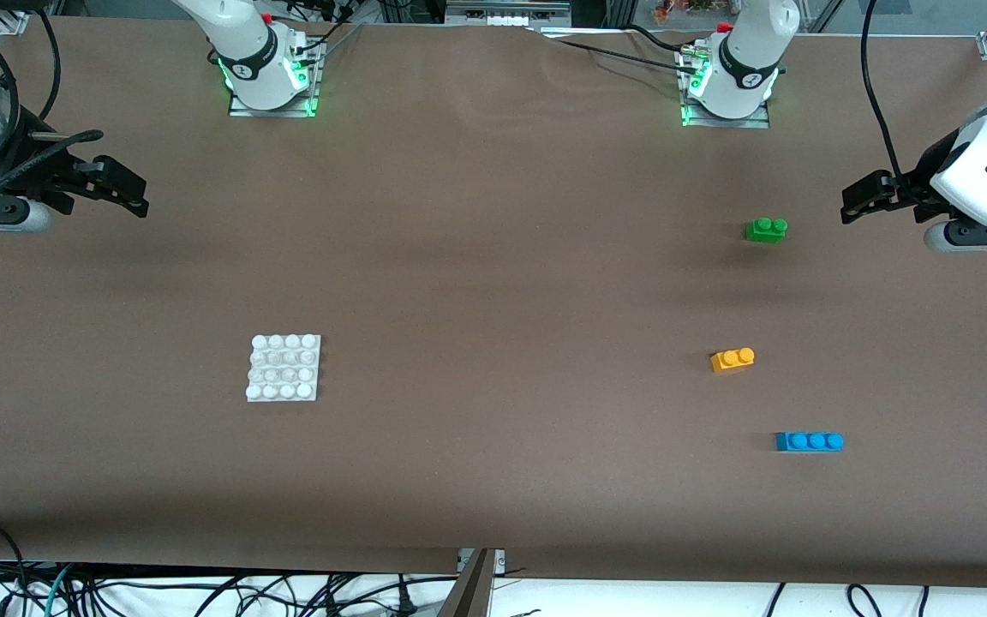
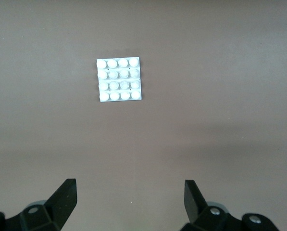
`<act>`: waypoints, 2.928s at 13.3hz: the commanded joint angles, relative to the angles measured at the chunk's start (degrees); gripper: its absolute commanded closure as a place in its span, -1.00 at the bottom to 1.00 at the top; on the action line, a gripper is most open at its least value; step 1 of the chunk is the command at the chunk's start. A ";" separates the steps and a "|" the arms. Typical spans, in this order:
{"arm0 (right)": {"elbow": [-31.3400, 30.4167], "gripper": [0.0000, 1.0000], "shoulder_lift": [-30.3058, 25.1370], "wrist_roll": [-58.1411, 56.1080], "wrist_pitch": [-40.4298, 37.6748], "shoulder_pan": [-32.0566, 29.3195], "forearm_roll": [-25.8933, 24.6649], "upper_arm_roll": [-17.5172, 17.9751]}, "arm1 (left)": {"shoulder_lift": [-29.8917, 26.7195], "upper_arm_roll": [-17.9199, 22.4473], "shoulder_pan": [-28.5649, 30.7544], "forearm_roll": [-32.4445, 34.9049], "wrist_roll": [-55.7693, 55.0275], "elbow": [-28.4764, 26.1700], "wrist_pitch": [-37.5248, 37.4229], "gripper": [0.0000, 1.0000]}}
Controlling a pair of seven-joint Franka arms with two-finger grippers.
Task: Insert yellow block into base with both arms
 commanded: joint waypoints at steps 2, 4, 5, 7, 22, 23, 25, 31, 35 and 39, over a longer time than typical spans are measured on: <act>1.22 -0.98 0.39 0.40 -0.15 -0.46 -0.40 0.32 | -0.14 -0.20 0.38 -0.63 -0.02 0.31 -0.75 -1.00; 1.30 -0.98 0.39 0.31 -0.15 -0.55 -0.40 0.32 | -0.14 -0.20 0.38 -0.63 -0.02 0.31 -0.75 -1.00; 1.30 -0.98 0.39 0.22 -0.15 -0.55 -0.40 0.32 | -0.14 -0.20 0.38 -0.63 -0.02 0.31 -0.75 -1.00; 1.30 -0.98 0.39 0.31 -0.15 -0.55 -0.49 0.32 | -0.14 -0.20 0.38 -0.63 -0.02 0.31 -0.75 -1.00; 1.30 -0.98 0.48 0.40 -0.15 -0.55 -0.40 0.32 | -0.14 -0.29 0.38 -0.63 -0.02 0.31 -0.83 -1.00; 1.30 -0.98 0.39 0.48 -0.15 -0.55 -0.48 0.32 | -0.14 -0.29 0.38 -0.63 -0.02 0.31 -0.75 -1.00; 1.30 -0.98 0.48 0.57 0.20 -0.64 -0.66 0.32 | -0.14 -0.20 0.38 -0.63 -0.02 0.31 -0.83 -1.00; 1.30 -0.98 0.74 0.57 0.38 -0.81 -0.57 0.06 | -0.05 -0.20 0.38 -0.63 -0.02 0.31 -0.83 -1.00; 1.22 -0.98 0.83 0.57 0.38 -1.25 -0.66 -0.38 | -0.14 -0.29 0.38 -0.63 -0.02 0.31 -0.83 -1.00; 0.43 -0.98 3.81 -0.22 0.20 -1.08 -0.75 -0.30 | -0.14 -0.29 0.38 -0.63 0.07 0.31 -0.83 -1.00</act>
